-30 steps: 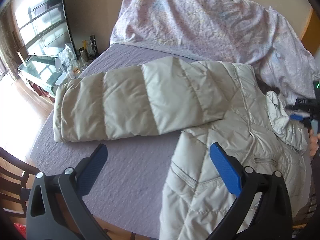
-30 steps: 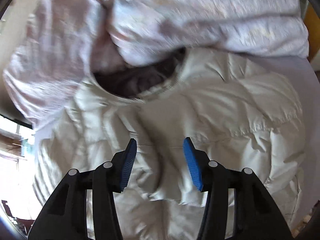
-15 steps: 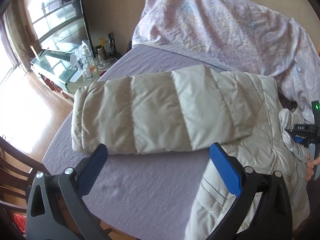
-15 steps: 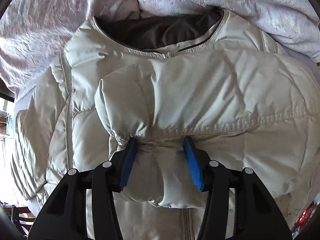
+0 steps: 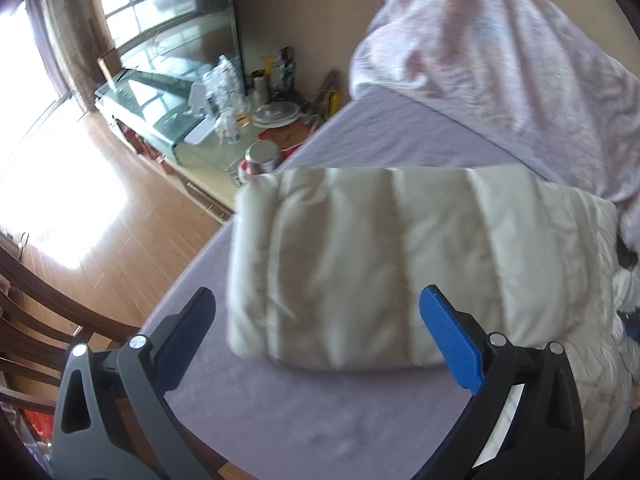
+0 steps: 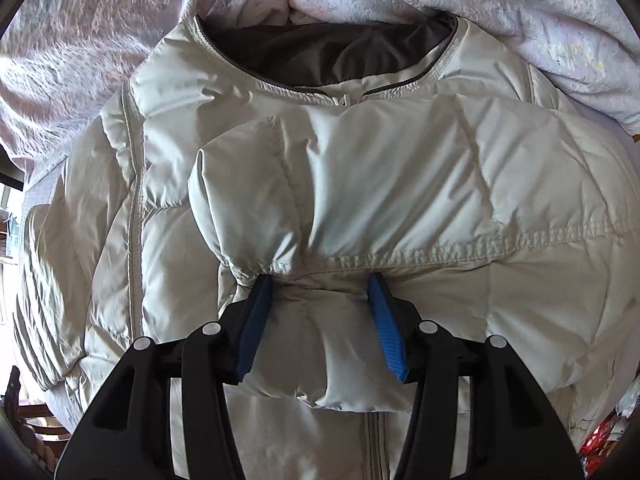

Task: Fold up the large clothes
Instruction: 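Grasp the other sleeve cuff with the left gripper and fold it inward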

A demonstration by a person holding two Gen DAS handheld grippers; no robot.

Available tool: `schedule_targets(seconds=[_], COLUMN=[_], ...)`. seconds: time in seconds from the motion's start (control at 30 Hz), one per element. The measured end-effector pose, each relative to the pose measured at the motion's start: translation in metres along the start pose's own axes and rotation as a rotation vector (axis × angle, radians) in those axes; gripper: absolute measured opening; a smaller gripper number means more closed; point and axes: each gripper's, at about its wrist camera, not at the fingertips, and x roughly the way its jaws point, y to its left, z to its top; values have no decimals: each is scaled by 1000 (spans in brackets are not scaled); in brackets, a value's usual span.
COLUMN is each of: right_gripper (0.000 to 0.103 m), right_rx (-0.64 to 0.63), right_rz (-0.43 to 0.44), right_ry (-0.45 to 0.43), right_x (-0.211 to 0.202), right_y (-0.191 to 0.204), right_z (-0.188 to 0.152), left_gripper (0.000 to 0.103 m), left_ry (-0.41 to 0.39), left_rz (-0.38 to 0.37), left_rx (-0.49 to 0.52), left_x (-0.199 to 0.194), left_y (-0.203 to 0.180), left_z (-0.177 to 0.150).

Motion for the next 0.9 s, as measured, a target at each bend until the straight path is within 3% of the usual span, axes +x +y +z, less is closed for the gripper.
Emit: schedule_targets(seconds=[0.13, 0.3, 0.43, 0.9], right_gripper=[53, 53, 53, 54], right_rx=[-5, -10, -11, -9], right_rz=[3, 6, 10, 19], right_ry=[4, 6, 4, -6], right_x=[1, 3, 3, 3], right_y=[1, 1, 1, 0], right_z=[1, 2, 3, 3], left_gripper=[101, 82, 75, 36], left_ry=[31, 100, 113, 120], left_rz=[-5, -53, -99, -107], left_rx=[-55, -127, -177, -162], left_x=[20, 46, 54, 55], left_y=[24, 41, 46, 28], left_z=[9, 12, 9, 7])
